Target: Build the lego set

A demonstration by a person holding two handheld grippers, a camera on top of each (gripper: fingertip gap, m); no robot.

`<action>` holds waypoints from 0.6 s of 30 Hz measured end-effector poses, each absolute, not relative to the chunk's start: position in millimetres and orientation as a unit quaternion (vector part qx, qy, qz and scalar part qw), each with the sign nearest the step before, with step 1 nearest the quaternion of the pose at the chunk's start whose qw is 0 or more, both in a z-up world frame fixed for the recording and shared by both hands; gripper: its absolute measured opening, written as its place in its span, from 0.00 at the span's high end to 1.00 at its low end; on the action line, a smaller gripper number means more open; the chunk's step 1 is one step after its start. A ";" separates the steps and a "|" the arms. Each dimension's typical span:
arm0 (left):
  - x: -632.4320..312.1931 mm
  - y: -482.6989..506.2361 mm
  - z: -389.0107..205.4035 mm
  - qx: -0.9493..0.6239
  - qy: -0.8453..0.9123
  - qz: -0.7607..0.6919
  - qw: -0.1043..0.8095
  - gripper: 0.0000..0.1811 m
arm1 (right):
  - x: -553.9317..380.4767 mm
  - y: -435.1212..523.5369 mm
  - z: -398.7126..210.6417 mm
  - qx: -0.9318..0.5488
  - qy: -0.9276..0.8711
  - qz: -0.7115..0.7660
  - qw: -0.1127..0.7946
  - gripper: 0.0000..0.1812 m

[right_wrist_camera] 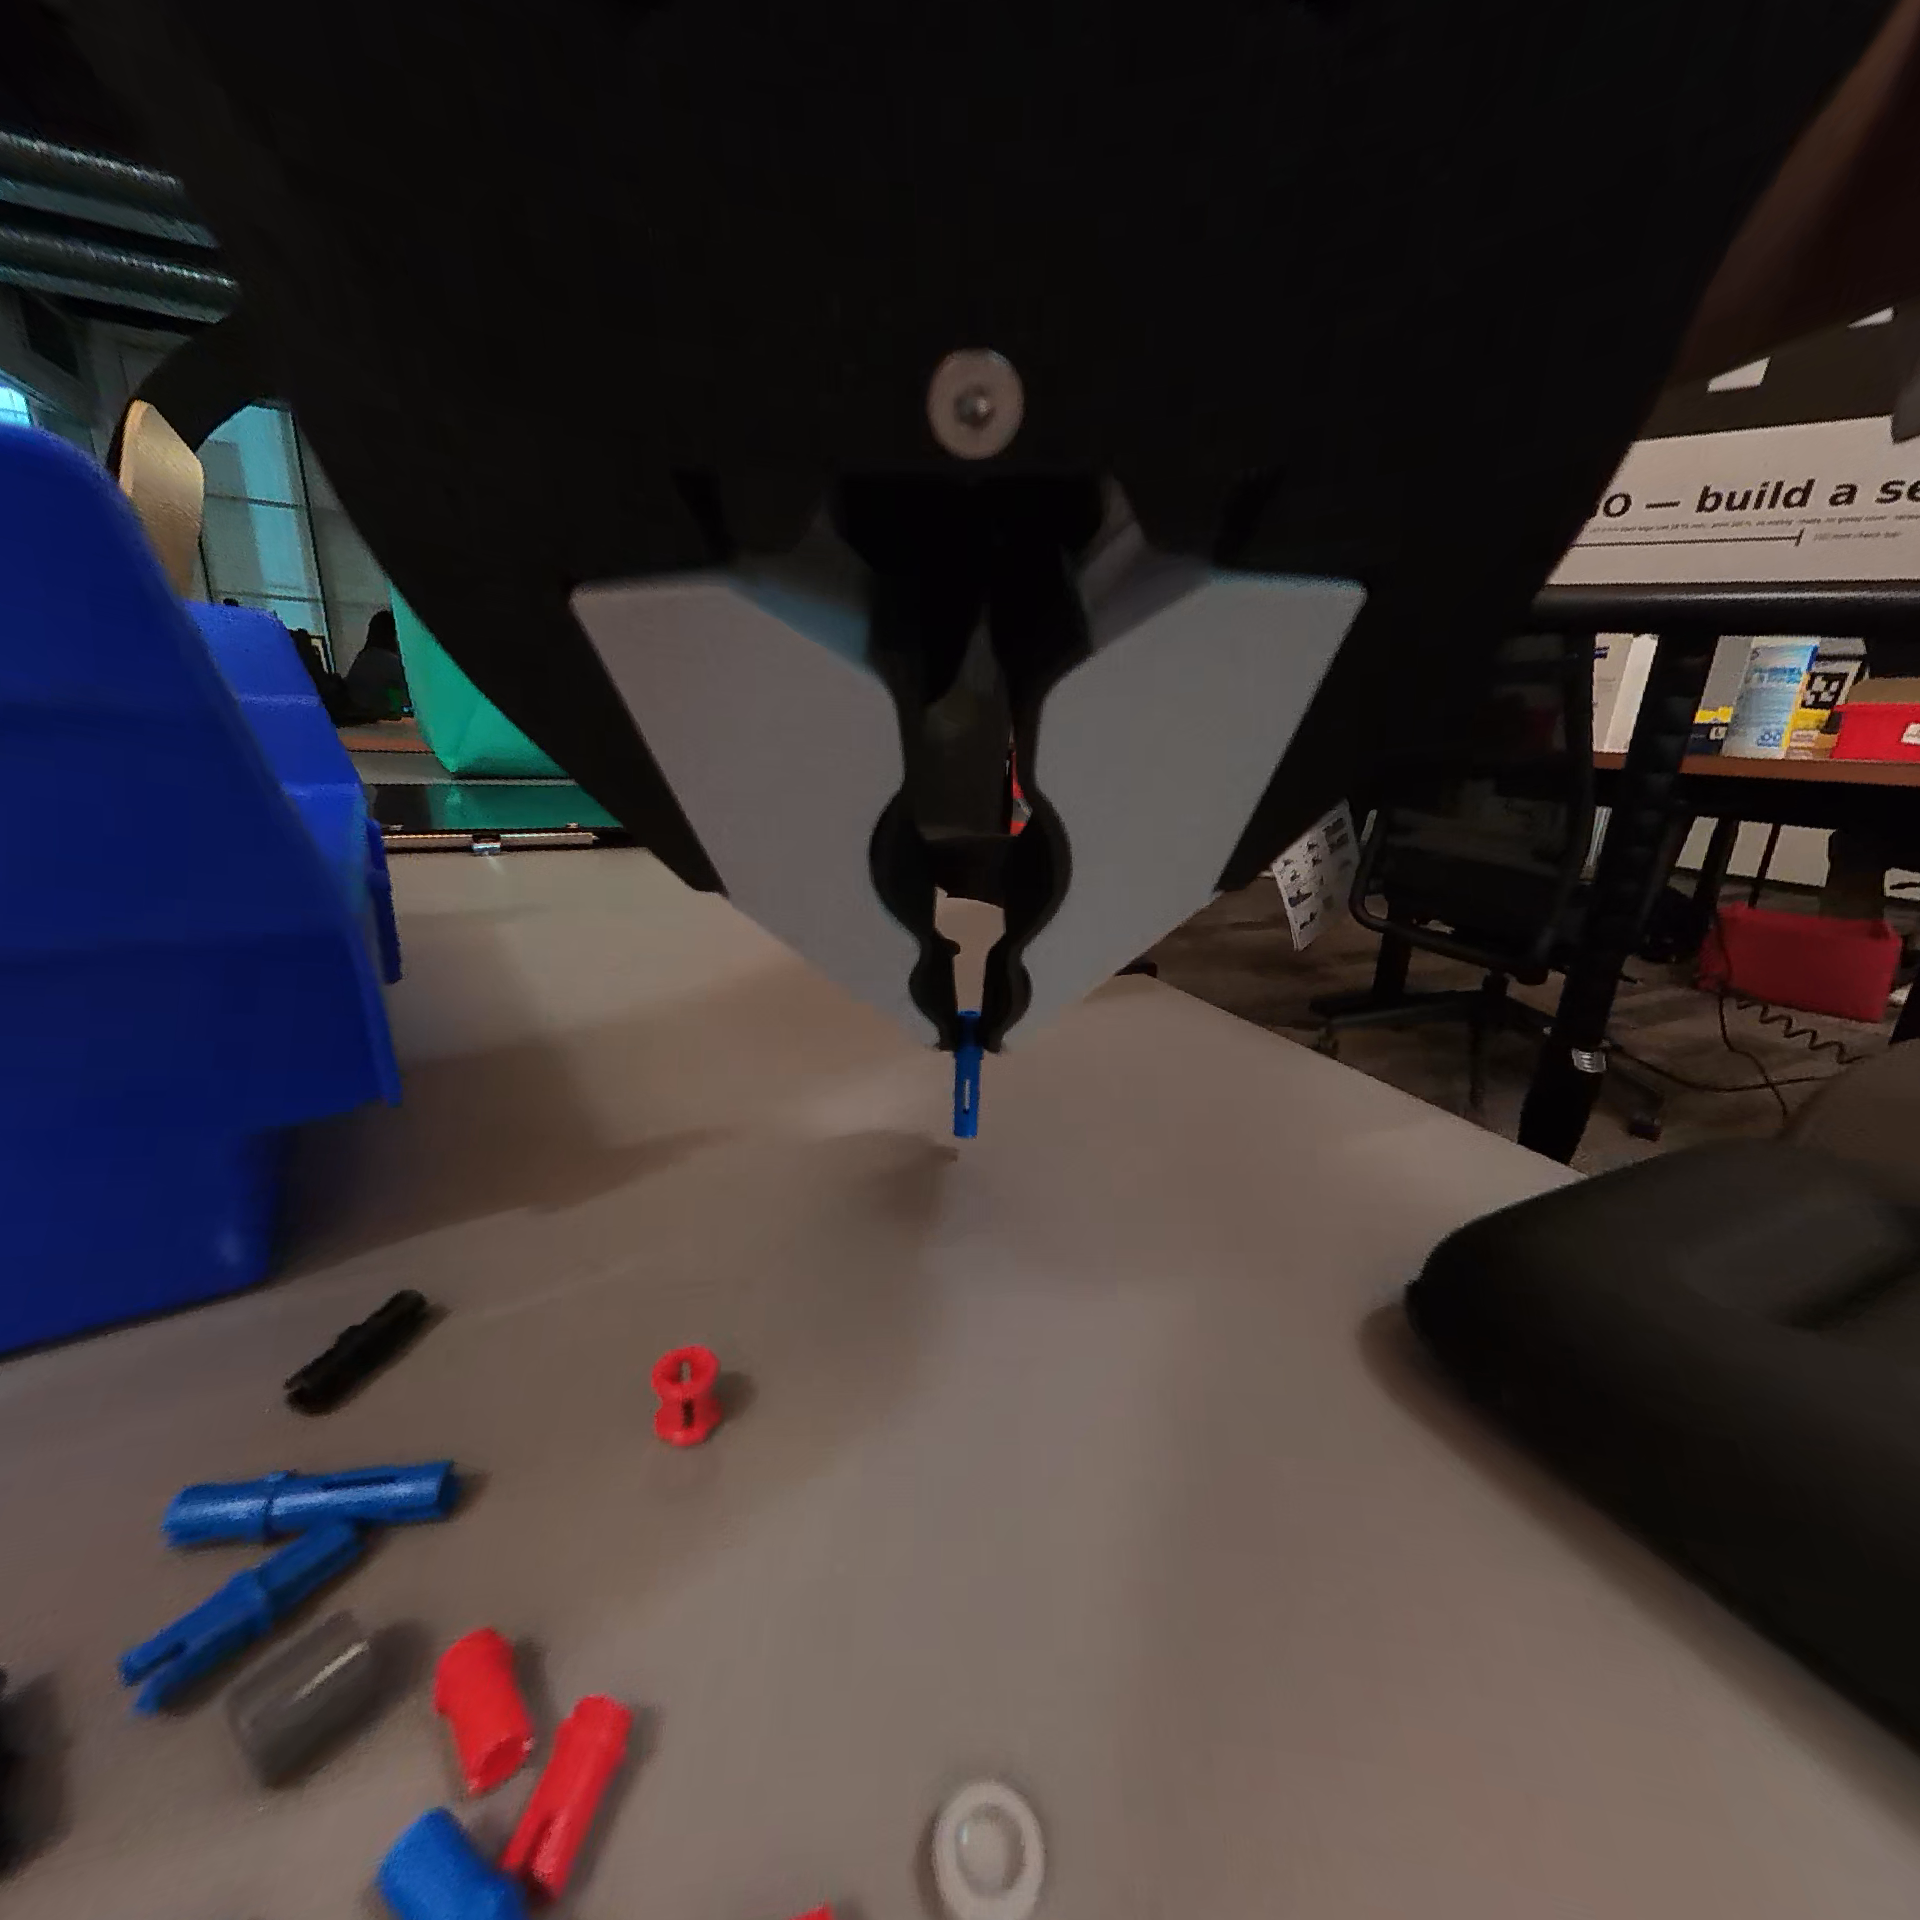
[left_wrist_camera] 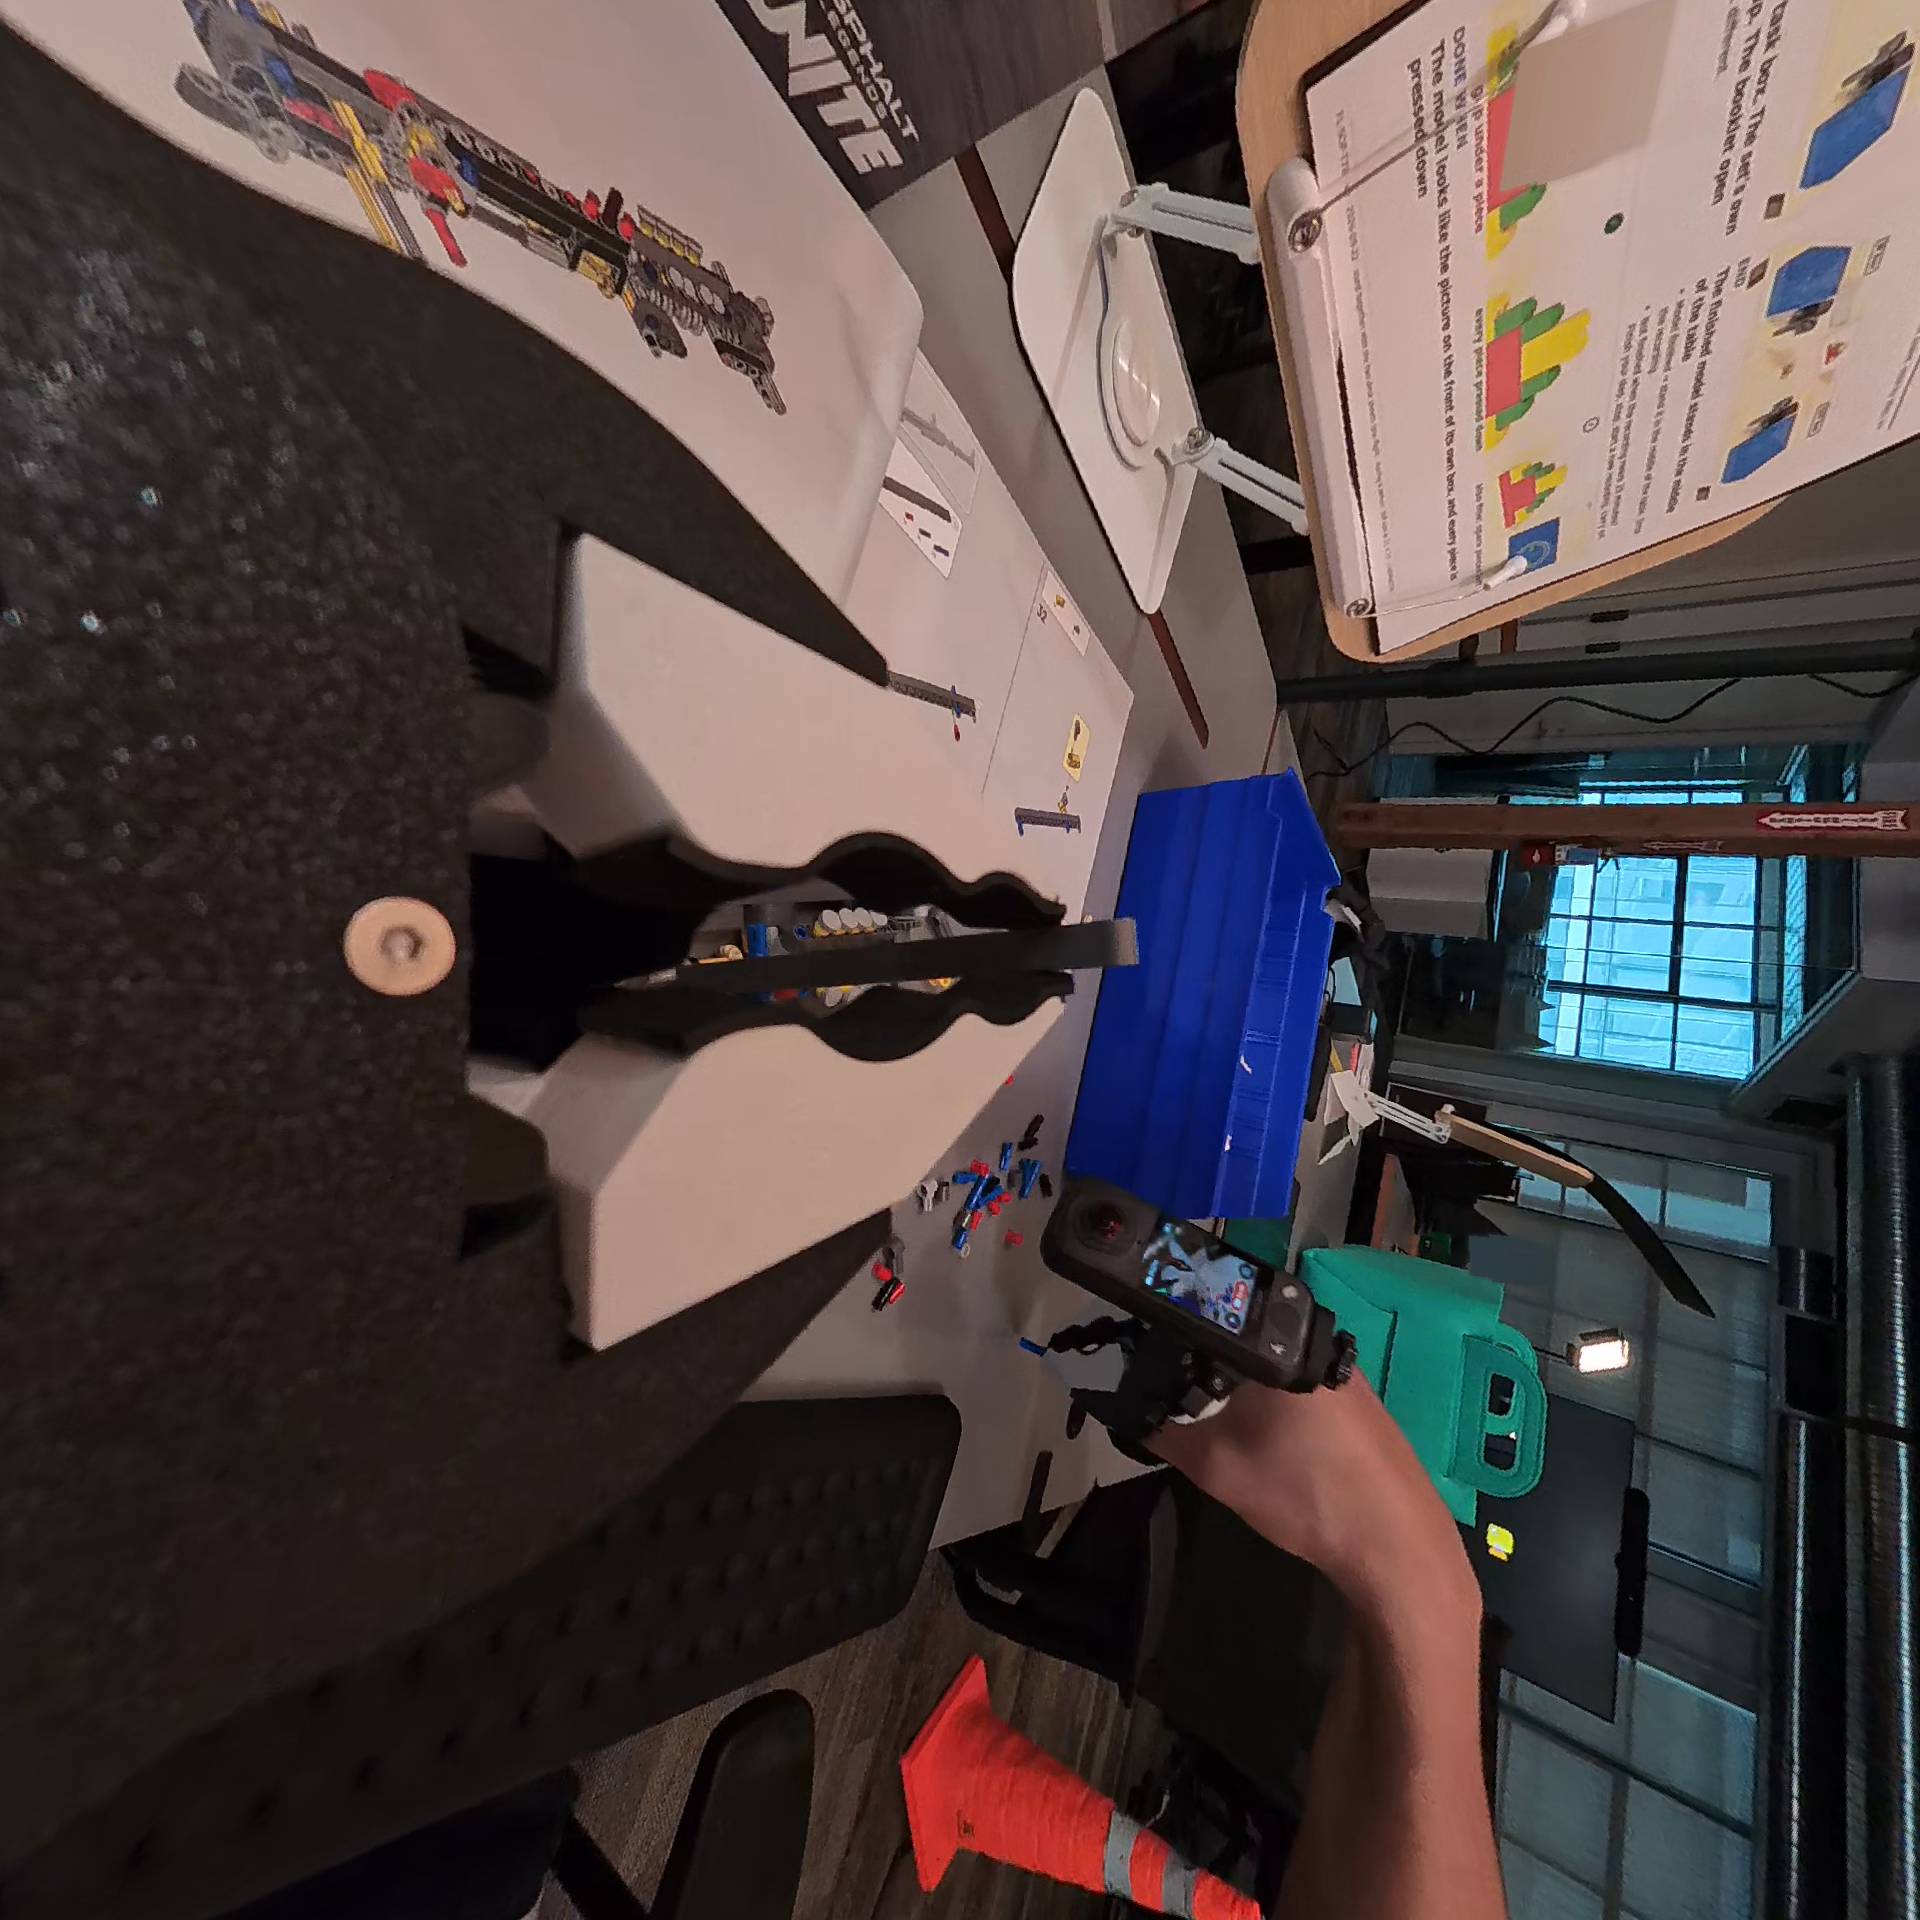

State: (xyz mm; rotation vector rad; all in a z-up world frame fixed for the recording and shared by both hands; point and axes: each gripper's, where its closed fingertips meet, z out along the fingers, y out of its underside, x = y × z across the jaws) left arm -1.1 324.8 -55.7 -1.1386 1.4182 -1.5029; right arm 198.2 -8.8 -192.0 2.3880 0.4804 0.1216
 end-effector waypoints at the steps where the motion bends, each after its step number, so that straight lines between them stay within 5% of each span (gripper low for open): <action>1: -1.2 324.7 -55.7 -0.446 0.556 -0.589 0.382 0.96 | 197.5 -9.5 -192.5 0.918 0.185 0.045 0.349 0.98; 18: -0.4 322.4 -57.0 -0.444 0.560 -0.585 0.383 0.96 | 190.6 -4.9 -196.6 0.914 0.195 0.036 0.354 0.97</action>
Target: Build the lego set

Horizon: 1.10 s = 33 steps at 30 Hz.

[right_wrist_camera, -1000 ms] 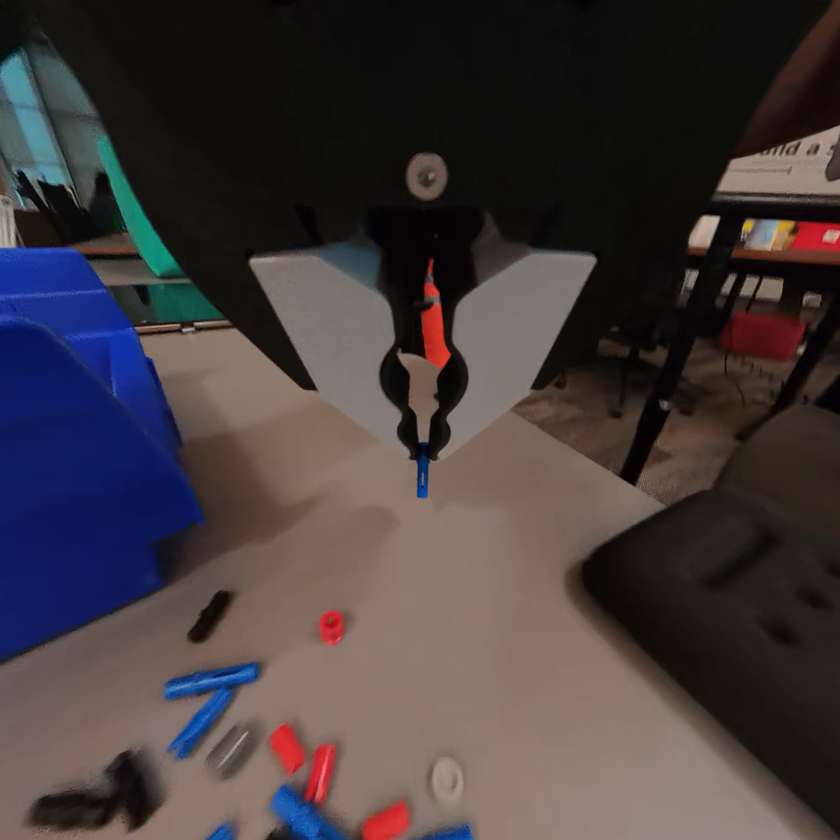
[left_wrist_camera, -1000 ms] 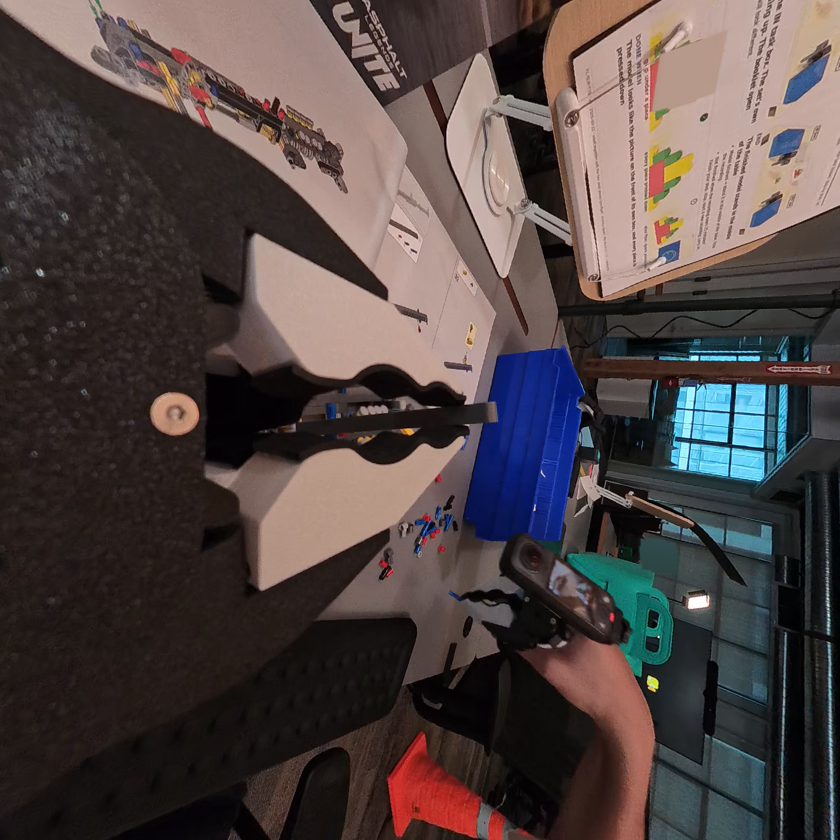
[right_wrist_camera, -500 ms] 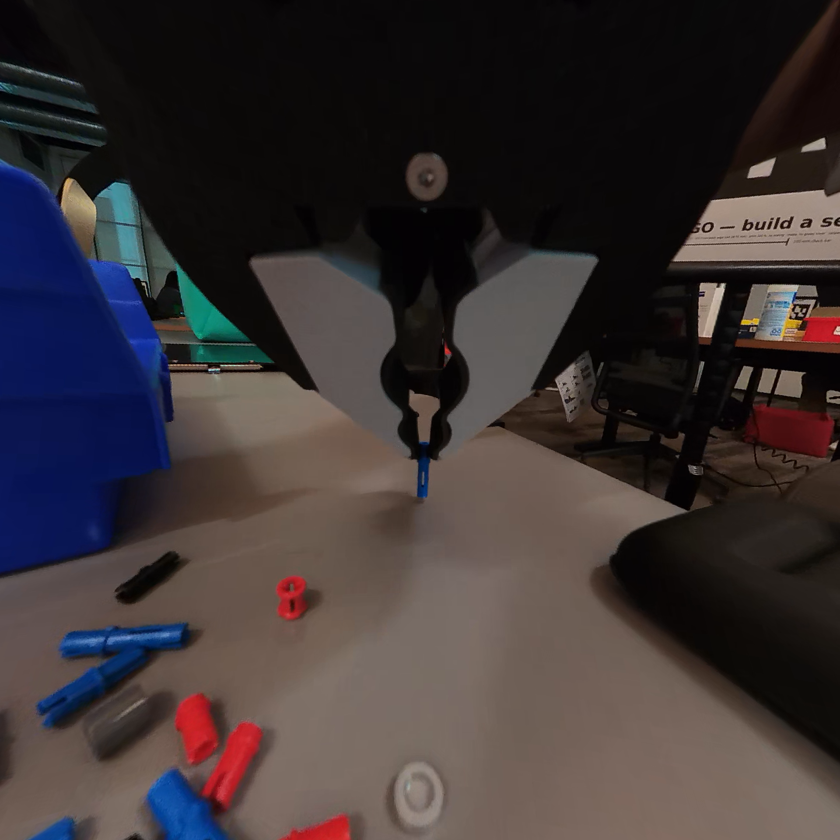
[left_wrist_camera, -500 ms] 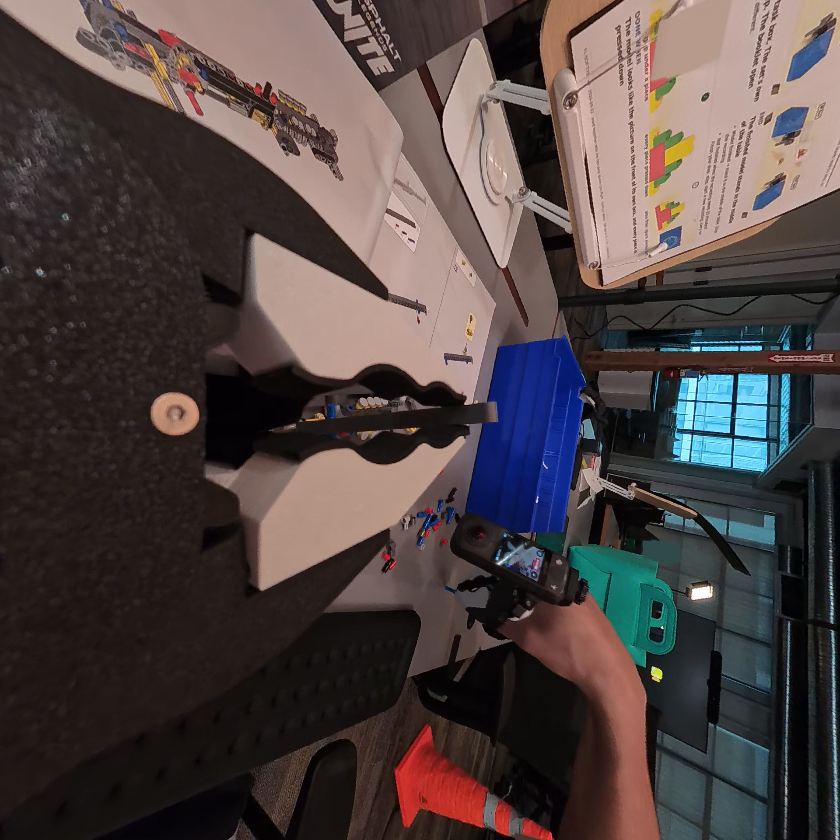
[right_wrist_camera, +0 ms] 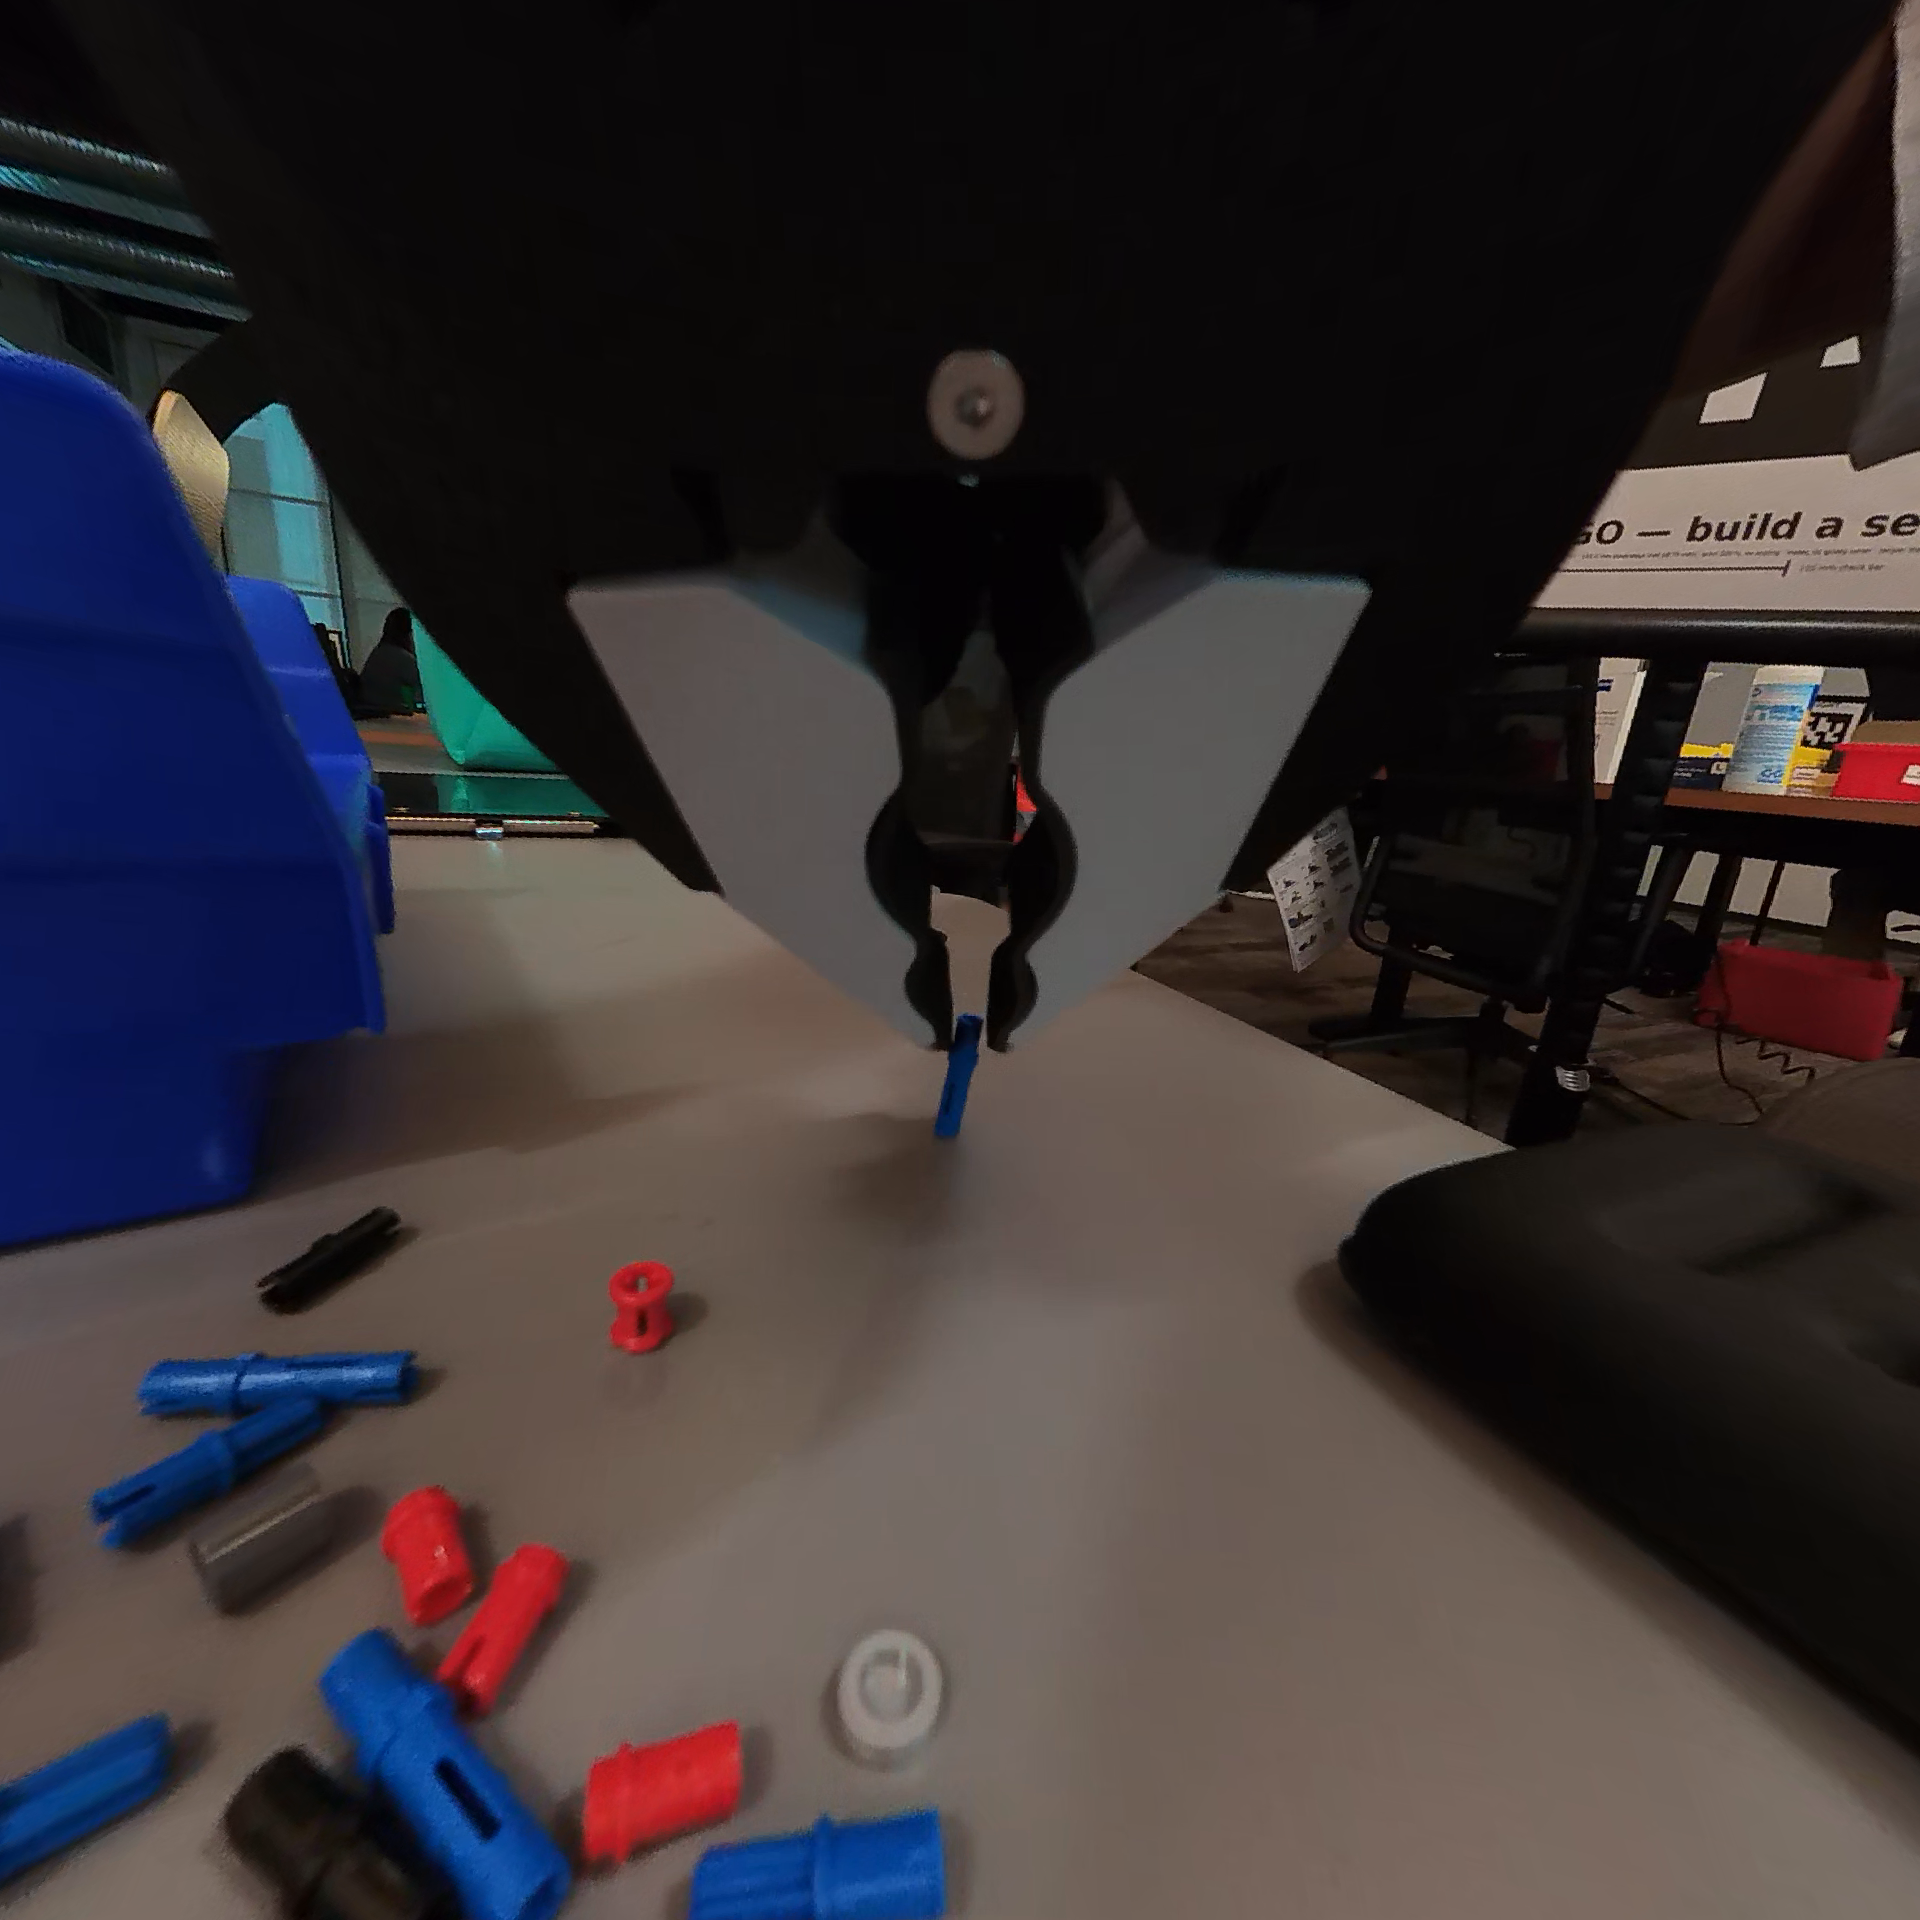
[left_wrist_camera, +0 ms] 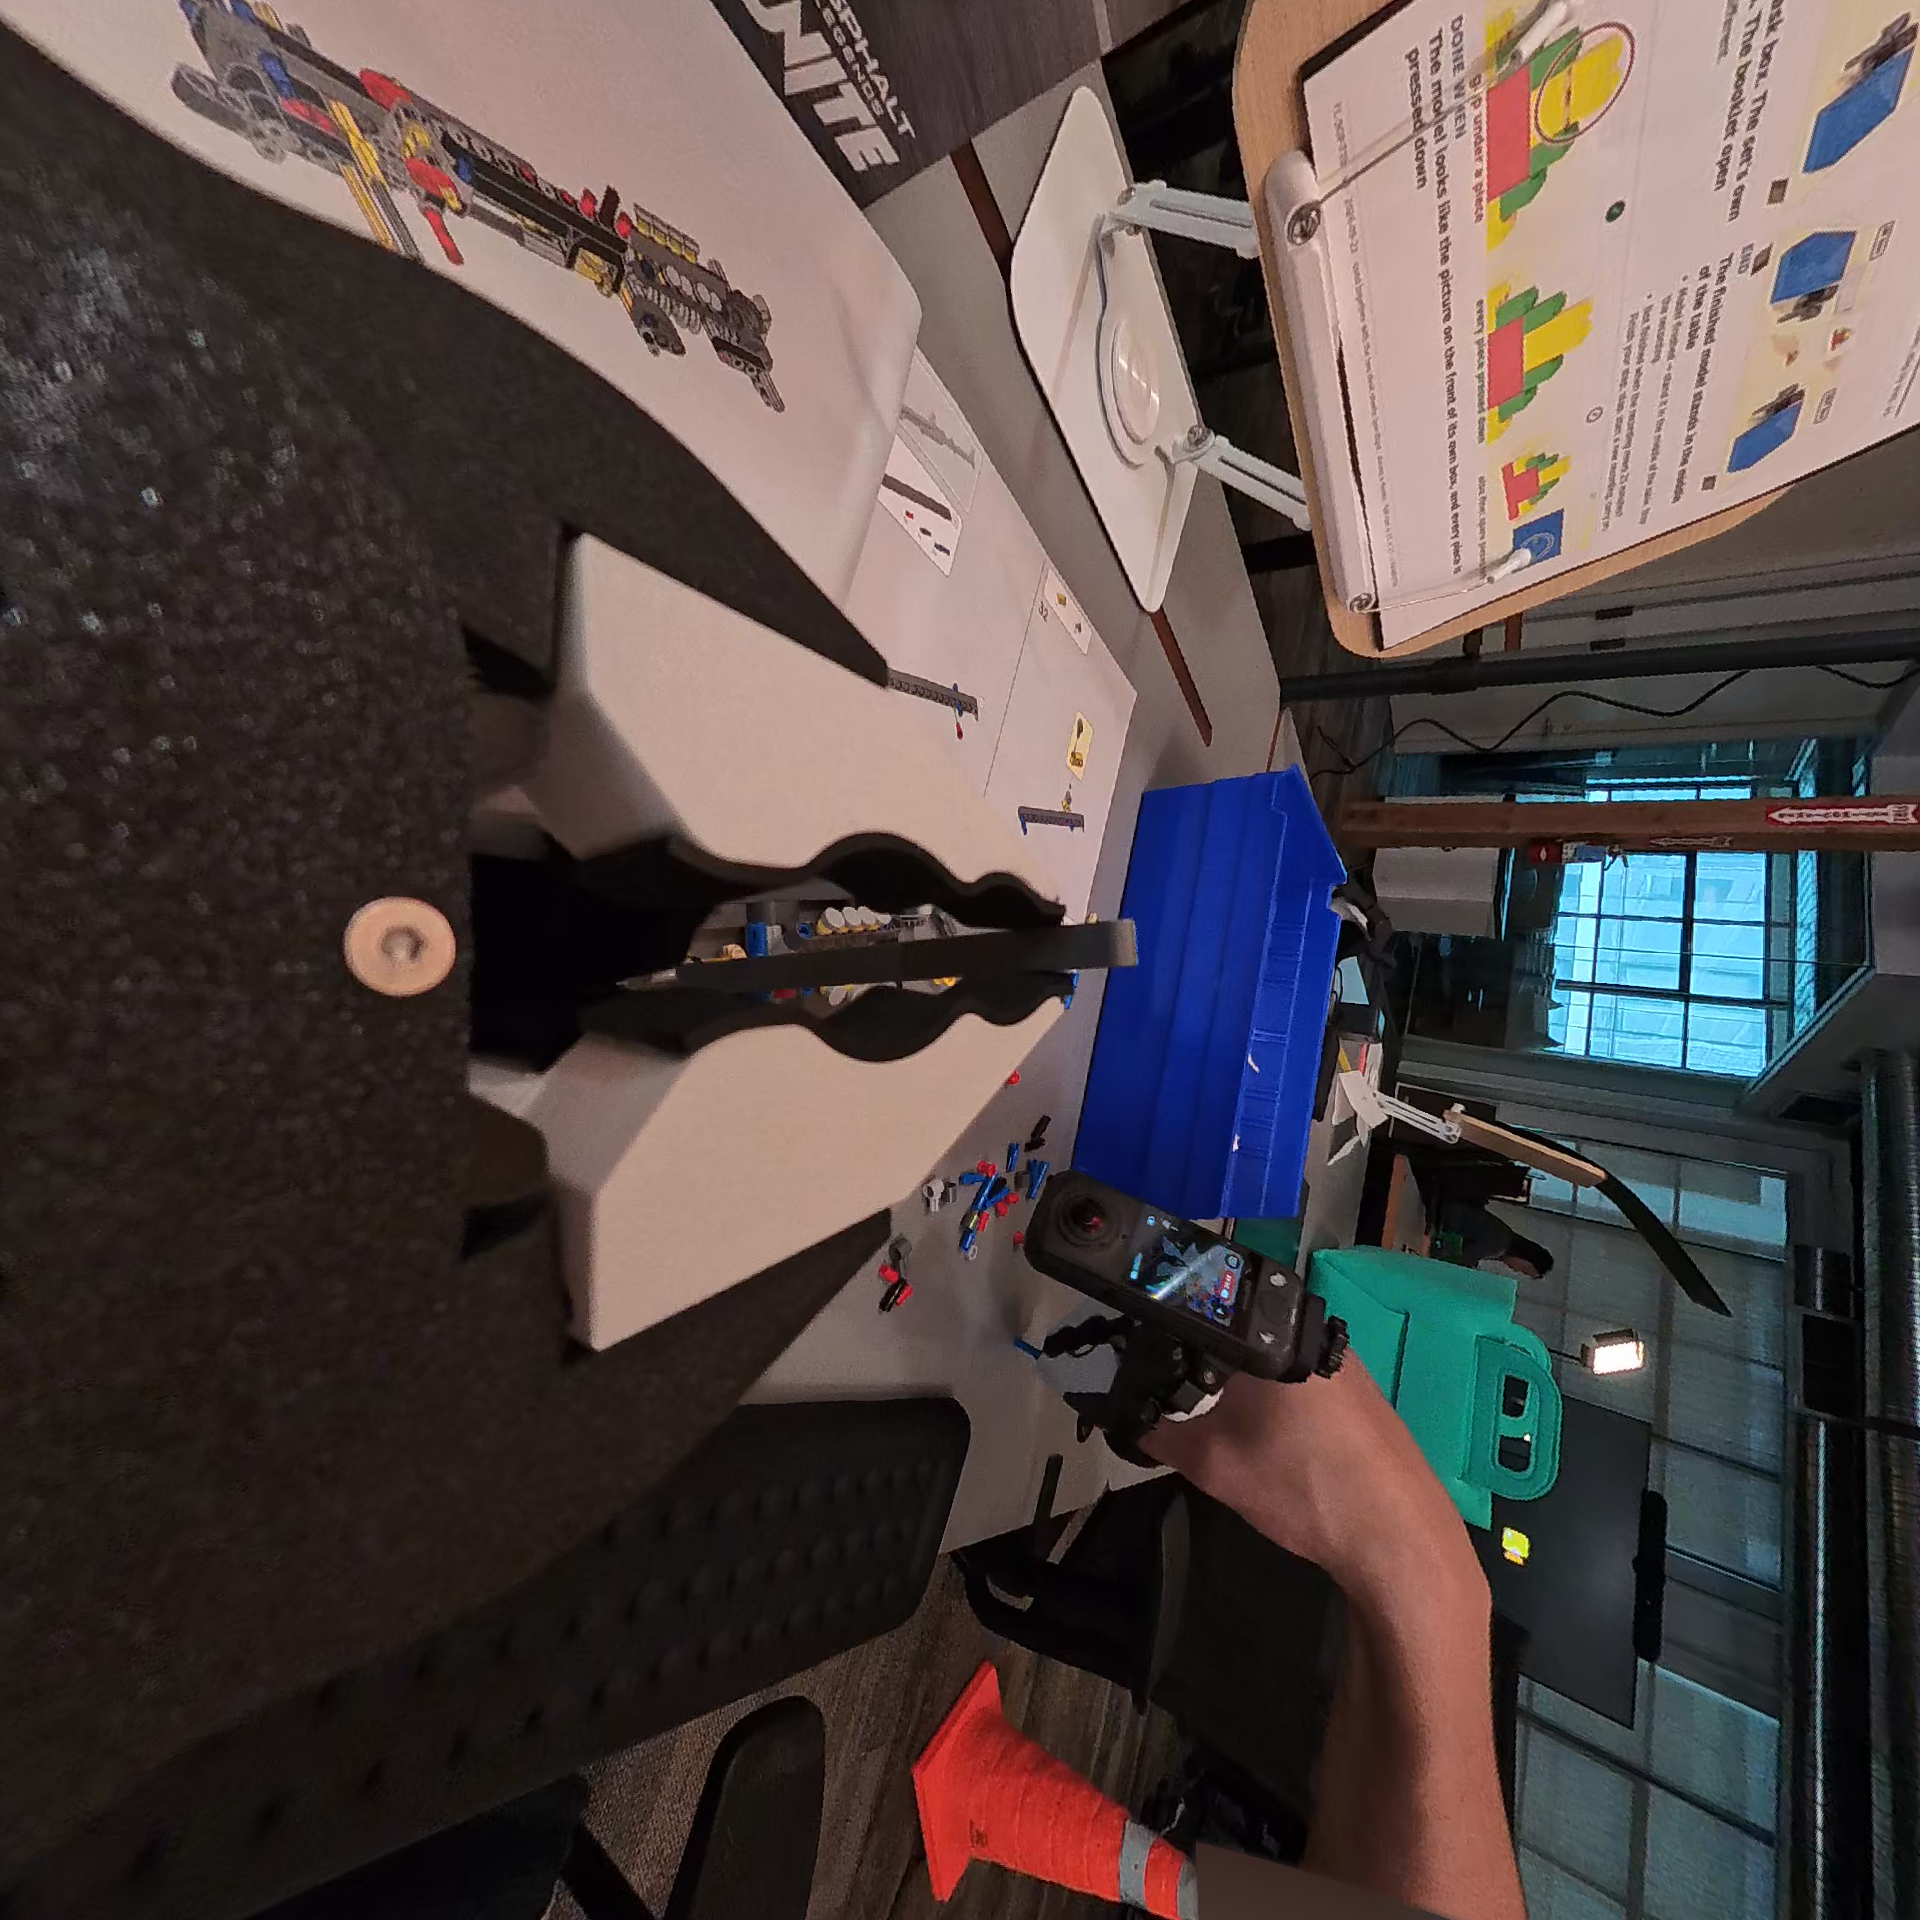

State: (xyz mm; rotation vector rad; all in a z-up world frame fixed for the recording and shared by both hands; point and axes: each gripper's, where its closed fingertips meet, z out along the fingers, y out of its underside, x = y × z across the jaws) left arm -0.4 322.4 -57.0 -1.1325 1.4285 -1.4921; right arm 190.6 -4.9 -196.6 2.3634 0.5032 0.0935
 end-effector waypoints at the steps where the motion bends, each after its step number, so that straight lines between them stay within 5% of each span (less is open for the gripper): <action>1: -0.3 322.4 -57.0 -0.444 0.561 -0.585 0.383 0.96 | 190.9 -4.9 -196.6 0.914 0.196 0.036 0.354 0.97; 11: -0.6 324.0 -56.3 -0.445 0.558 -0.585 0.384 0.96 | 190.5 6.1 -196.0 0.934 0.211 0.036 0.287 0.91; 15: -1.3 324.9 -55.3 -0.445 0.557 -0.586 0.386 0.96 | 191.3 17.2 -178.6 0.973 0.183 0.022 0.141 0.90; 19: -1.9 326.1 -52.3 -0.445 0.552 -0.589 0.387 0.96 | 188.4 10.0 -166.9 0.992 0.126 -0.017 -0.022 0.75; 27: -2.0 323.6 -51.7 -0.442 0.555 -0.588 0.389 0.96 | 191.4 5.4 -185.6 0.977 0.145 0.052 -0.146 0.83; 33: -2.0 328.2 -51.5 -0.445 0.552 -0.585 0.393 0.96 | 188.8 8.4 -194.2 0.977 0.148 0.027 -0.148 0.89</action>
